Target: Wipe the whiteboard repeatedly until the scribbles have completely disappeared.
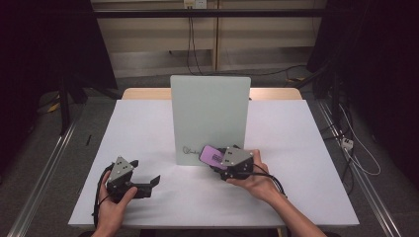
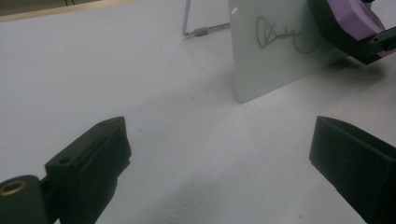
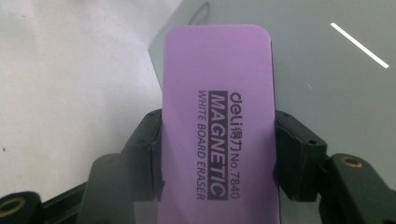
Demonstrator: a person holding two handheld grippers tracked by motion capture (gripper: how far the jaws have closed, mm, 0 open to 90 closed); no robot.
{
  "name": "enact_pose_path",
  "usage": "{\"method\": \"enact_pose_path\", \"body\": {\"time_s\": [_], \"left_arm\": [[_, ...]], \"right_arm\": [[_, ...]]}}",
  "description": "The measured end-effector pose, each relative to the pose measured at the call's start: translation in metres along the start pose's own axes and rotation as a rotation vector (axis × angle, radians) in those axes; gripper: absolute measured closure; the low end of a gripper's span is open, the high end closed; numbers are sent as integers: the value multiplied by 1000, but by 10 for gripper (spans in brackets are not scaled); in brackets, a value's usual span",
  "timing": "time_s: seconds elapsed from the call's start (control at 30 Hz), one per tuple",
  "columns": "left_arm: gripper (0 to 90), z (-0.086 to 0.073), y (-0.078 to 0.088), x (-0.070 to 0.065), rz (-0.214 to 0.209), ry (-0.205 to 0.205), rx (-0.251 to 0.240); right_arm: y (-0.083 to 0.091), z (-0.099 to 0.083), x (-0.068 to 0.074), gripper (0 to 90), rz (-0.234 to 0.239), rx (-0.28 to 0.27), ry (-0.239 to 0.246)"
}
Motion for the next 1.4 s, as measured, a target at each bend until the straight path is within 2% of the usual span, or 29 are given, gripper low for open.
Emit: {"method": "enact_pose_path", "body": {"time_s": [0.4,0.53,0.73,0.93,1.07,1.4], "left_arm": [[48,0,2,2,-1,4,-4],[48,0,3,2,-1,1,-7],[48,-1,3,2,-3,10,-8],[48,0,3,2,-2,-4,-4],[48,-1,2,3,-2,9,-3],[48,-1,3,2,-4,7,-4]], "right_arm": [[-37,34,13,418,60,-22,27],[-47,44,19,418,74,-2,54],[-56,49,22,418,87,-23,38],[-68,55,29,418,112,-28,40],[-74,58,32,418,124,-37,31],[-76,60,33,418,137,-36,25]]}}
Point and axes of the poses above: each handheld gripper's, and its own axes: y roughly backward along the jaws, z roughly out of its top, x roughly to its left, the point moved 1 cm from there along -y, roughly forward along the jaws, and after that the axes turned 2 degrees about -z, right-handed, at the moved point
